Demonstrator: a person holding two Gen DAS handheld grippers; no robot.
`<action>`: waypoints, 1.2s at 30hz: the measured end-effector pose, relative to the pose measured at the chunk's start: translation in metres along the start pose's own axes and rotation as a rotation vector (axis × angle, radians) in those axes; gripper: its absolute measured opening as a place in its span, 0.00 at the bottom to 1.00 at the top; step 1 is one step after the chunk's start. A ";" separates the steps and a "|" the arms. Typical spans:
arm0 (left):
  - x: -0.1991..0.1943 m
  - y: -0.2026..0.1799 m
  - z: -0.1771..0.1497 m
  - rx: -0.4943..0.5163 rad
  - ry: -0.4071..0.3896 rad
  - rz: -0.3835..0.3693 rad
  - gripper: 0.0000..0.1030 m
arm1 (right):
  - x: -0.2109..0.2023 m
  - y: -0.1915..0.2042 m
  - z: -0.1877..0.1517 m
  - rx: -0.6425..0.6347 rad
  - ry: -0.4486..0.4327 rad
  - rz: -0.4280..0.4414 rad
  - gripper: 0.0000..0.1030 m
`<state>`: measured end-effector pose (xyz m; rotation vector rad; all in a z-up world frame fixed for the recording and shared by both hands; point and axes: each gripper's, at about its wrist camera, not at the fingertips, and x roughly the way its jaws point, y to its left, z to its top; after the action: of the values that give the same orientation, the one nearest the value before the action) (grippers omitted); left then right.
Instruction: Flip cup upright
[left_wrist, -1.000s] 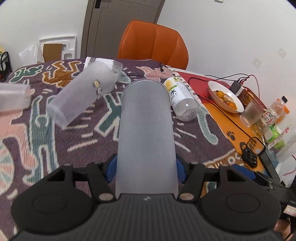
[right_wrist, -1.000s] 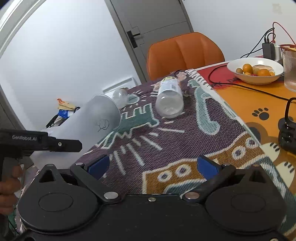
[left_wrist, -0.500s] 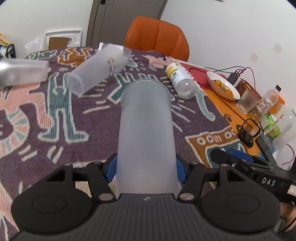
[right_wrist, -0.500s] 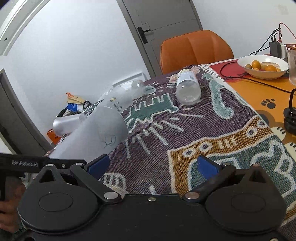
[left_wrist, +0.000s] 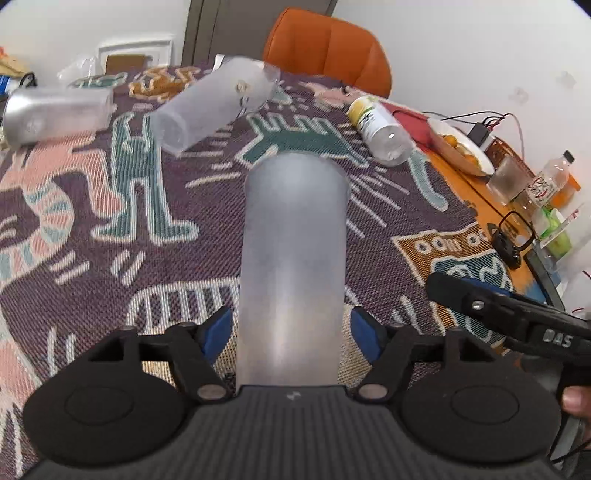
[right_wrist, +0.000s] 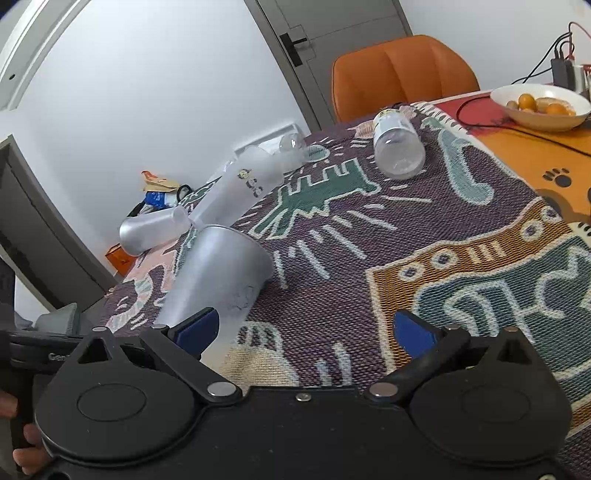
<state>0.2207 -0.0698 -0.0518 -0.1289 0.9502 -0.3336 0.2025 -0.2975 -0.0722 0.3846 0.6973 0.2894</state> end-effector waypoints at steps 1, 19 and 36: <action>-0.003 -0.001 0.001 0.007 -0.013 -0.003 0.76 | 0.001 0.001 0.001 0.003 0.002 0.006 1.00; -0.047 0.042 0.014 -0.090 -0.209 0.090 0.91 | 0.051 0.022 0.031 0.185 0.096 0.136 1.00; -0.056 0.093 0.017 -0.204 -0.267 0.143 0.94 | 0.113 0.038 0.047 0.303 0.250 0.188 1.00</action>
<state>0.2252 0.0357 -0.0224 -0.2833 0.7222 -0.0830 0.3123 -0.2324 -0.0864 0.7131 0.9561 0.4162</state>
